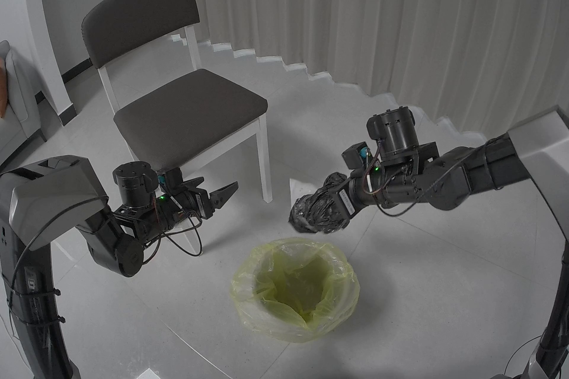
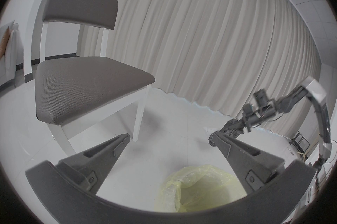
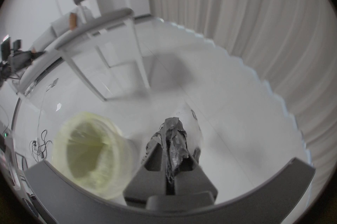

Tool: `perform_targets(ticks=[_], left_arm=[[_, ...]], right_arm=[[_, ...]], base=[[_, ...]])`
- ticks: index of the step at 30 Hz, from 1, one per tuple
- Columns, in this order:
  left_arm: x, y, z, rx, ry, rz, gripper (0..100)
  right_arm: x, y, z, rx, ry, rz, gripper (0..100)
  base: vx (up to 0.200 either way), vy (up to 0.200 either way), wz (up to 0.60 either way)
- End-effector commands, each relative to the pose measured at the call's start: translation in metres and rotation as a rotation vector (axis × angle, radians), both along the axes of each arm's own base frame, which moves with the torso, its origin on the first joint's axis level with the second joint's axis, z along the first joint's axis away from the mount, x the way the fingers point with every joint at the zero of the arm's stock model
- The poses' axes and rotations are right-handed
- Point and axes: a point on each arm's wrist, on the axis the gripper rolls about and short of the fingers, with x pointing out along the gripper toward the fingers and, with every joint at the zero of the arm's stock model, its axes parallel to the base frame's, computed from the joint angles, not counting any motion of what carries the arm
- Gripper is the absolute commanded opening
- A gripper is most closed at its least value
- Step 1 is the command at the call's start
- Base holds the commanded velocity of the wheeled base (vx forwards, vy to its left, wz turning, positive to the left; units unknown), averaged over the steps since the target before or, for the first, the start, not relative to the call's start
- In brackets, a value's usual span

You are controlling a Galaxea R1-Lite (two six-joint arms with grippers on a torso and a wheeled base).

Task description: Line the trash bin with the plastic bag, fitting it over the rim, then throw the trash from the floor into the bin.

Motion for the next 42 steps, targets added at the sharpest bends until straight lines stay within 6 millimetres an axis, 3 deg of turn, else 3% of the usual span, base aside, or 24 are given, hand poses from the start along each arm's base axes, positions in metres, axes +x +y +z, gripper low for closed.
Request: perform_targets(ticks=[1, 5, 8, 15, 23, 29, 38, 40, 42], left_arm=[[-0.007, -0.003, -0.003, -0.002, -0.006, -0.012, 100], [-0.008, -0.005, -0.004, -0.004, -0.008, -0.018, 100], [-0.009, -0.005, -0.004, -0.005, -0.006, -0.019, 100], [-0.011, -0.005, -0.005, -0.012, -0.017, -0.017, 100], [-0.011, -0.004, -0.01, -0.01, -0.006, -0.017, 100], [-0.01, -0.004, -0.011, -0.014, -0.021, -0.019, 100], [-0.01, -0.004, -0.009, -0.016, -0.028, -0.016, 100], [-0.01, -0.004, -0.009, -0.015, -0.027, -0.016, 100], [-0.01, -0.004, -0.01, -0.015, -0.024, -0.017, 100]], right_arm=[[-0.054, 0.025, 0.003, -0.039, 0.019, 0.097, 0], [-0.064, 0.026, -0.038, -0.115, 0.126, 0.118, 0], [-0.063, 0.027, -0.059, -0.145, 0.174, 0.116, 0], [-0.063, 0.032, -0.087, -0.19, 0.234, 0.128, 0], [-0.088, 0.027, -0.11, -0.263, 0.326, 0.165, 0], [-0.089, 0.028, -0.108, -0.255, 0.316, 0.166, 0], [-0.058, 0.052, -0.039, -0.12, 0.141, 0.155, 0], [-0.056, 0.056, -0.045, -0.13, 0.163, 0.161, 0], [-0.052, 0.064, -0.07, -0.161, 0.202, 0.17, 0]], base=[[0.0, 0.0, 0.0], [0.0, 0.0, 0.0], [0.0, 0.0, 0.0], [0.0, 0.0, 0.0], [0.0, 0.0, 0.0], [0.0, 0.0, 0.0], [0.0, 0.0, 0.0], [0.0, 0.0, 0.0], [0.0, 0.0, 0.0]])
